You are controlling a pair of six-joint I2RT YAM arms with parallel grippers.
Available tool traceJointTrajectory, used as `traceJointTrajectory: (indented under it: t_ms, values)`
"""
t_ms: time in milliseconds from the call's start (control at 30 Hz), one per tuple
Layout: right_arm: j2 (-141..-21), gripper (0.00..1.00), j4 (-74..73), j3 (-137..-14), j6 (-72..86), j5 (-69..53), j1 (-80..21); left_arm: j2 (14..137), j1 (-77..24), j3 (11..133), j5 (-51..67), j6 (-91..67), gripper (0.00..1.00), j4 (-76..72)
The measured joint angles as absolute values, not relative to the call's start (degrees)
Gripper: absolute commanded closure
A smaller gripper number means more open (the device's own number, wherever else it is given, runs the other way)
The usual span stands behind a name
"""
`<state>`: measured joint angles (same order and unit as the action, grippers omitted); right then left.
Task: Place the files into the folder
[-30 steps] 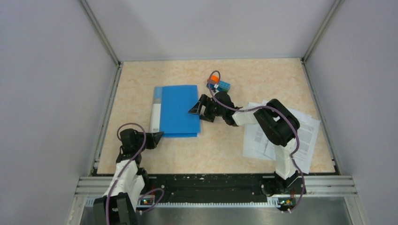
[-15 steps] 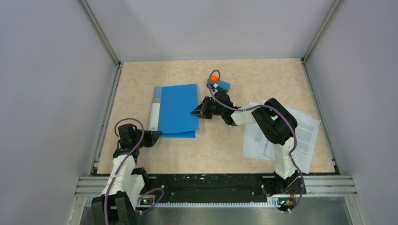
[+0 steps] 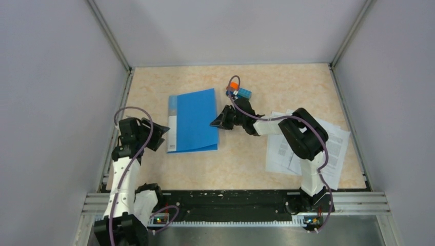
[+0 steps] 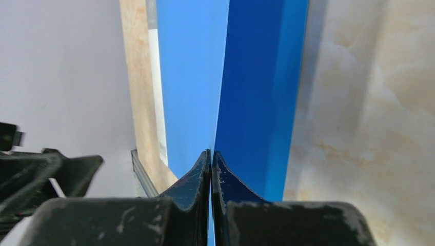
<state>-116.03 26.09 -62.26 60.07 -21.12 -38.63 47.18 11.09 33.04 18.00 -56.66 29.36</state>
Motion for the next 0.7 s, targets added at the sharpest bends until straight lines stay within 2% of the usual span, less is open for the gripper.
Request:
traceJointTrajectory:
  t_ms: [100,233,467,700]
  values:
    - [-111.8,1.00,20.8,-61.9,58.4,-19.9,-38.7,49.9,10.8,38.5,15.4,-52.7,0.27,30.6]
    - [-101.4,1.00,14.3,-59.4,55.9,-16.8,-39.4,55.9,7.5,44.8,12.3,-49.4,0.23,30.9]
    - [-85.9,1.00,1.9,-57.4,51.7,-9.3,-44.6,66.2,-6.1,56.2,6.1,-47.6,0.21,30.5]
    - [-78.0,1.00,-12.8,-57.0,48.2,-1.0,-49.2,72.9,-12.1,61.5,3.6,-48.1,0.20,30.0]
